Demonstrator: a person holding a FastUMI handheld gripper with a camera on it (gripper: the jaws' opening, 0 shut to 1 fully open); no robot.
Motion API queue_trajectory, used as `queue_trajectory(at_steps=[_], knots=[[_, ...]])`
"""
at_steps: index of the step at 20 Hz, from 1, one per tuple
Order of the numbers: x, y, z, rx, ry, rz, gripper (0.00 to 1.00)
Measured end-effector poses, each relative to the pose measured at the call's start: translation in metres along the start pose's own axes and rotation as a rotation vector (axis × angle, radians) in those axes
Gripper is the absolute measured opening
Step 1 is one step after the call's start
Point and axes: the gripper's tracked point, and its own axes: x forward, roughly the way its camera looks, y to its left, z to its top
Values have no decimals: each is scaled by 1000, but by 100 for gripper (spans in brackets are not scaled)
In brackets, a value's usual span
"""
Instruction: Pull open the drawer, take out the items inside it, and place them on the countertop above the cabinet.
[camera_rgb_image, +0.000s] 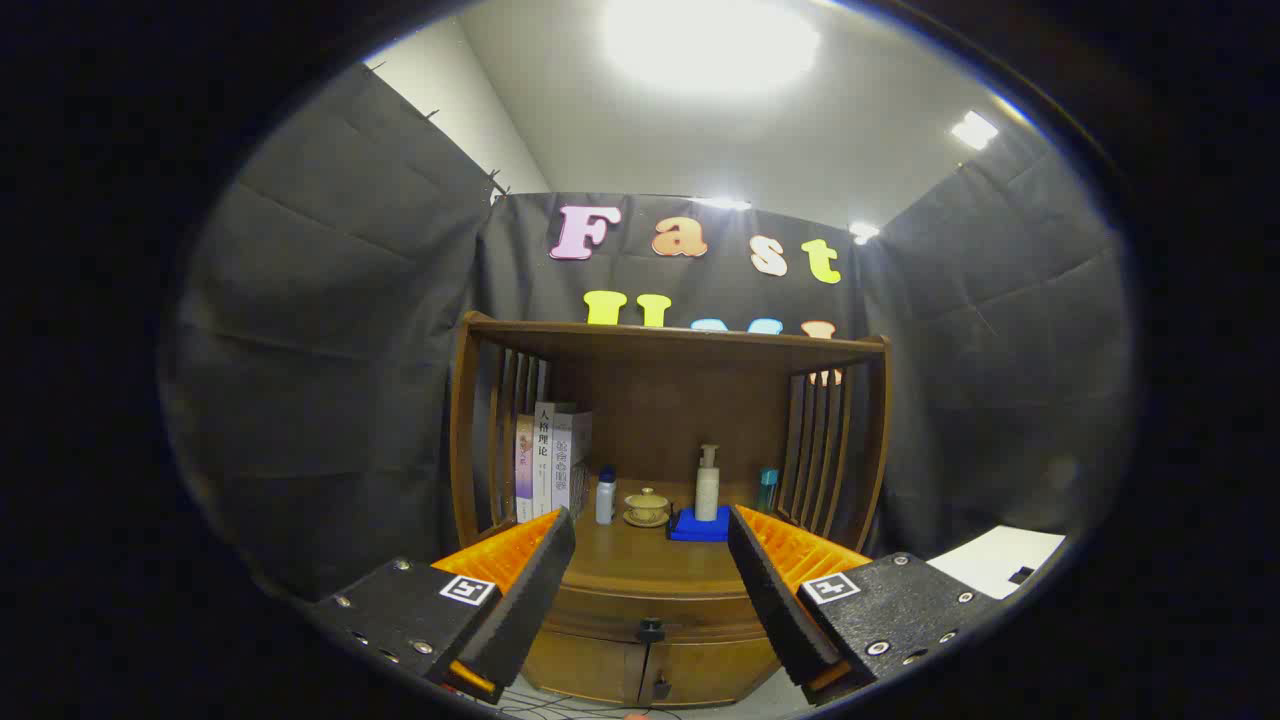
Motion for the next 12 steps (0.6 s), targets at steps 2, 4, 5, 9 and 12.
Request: queue_trajectory(at_steps=[2,4,5,9,12], knots=[[1,-7,-2,42,6,-4,95],[2,-14,-1,75,6,-14,95],[1,-18,-2,83,6,-23,95],[4,-25,-5,99,9,-38,95],[5,-23,-7,100,13,-35,95]])
